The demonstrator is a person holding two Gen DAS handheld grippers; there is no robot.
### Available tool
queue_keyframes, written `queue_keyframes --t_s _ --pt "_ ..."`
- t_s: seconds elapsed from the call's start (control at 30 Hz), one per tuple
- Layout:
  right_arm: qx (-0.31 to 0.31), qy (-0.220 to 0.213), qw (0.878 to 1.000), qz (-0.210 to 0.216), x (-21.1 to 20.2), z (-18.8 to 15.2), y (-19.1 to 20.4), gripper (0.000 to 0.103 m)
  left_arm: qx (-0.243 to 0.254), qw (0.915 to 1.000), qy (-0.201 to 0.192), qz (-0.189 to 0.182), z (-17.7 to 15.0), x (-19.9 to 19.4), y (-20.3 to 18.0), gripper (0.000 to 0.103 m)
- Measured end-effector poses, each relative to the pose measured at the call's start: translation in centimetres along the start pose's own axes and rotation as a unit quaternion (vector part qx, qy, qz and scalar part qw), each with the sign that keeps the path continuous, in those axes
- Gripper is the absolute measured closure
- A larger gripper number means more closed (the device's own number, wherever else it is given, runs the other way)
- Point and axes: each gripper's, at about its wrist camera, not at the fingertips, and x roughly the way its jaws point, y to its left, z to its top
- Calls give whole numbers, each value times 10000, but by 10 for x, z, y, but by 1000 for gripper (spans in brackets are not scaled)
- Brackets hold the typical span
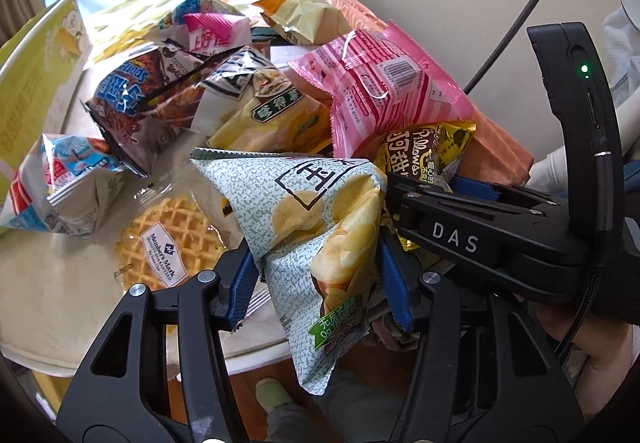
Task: Organize snacks
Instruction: 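Grasp the pale green chip bag with the left tool while the right tool grasps the gold snack bag, then carry both bags over the box and open the left tool to drop the green bag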
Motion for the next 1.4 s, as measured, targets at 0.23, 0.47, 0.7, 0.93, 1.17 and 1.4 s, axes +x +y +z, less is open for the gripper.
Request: queue_keyframes --t_s 0.23,0.47,0.7,0.93,1.17,1.4 --pt "137 -211 9996 94 -25 3 -1 55 -39 9998 -170 0 3 -25 0 53" --pt "154 -328 9992 183 -49 6 6 57 -128 9992 -379 60 12 -56 5 53" --pt "64 -542 9979 336 -83 10 17 57 -283 9972 -658 200 19 -94 14 53" --pt "-261 -923 9935 621 -119 31 32 57 -677 9902 -1130 470 37 -132 36 53" --pt "-834 -1194 9845 979 -135 62 72 57 -1057 9785 -1583 799 57 -169 80 53" --pt "-1352 -1418 9706 1396 -137 90 151 57 -1352 9662 -1847 1187 75 -204 167 53"
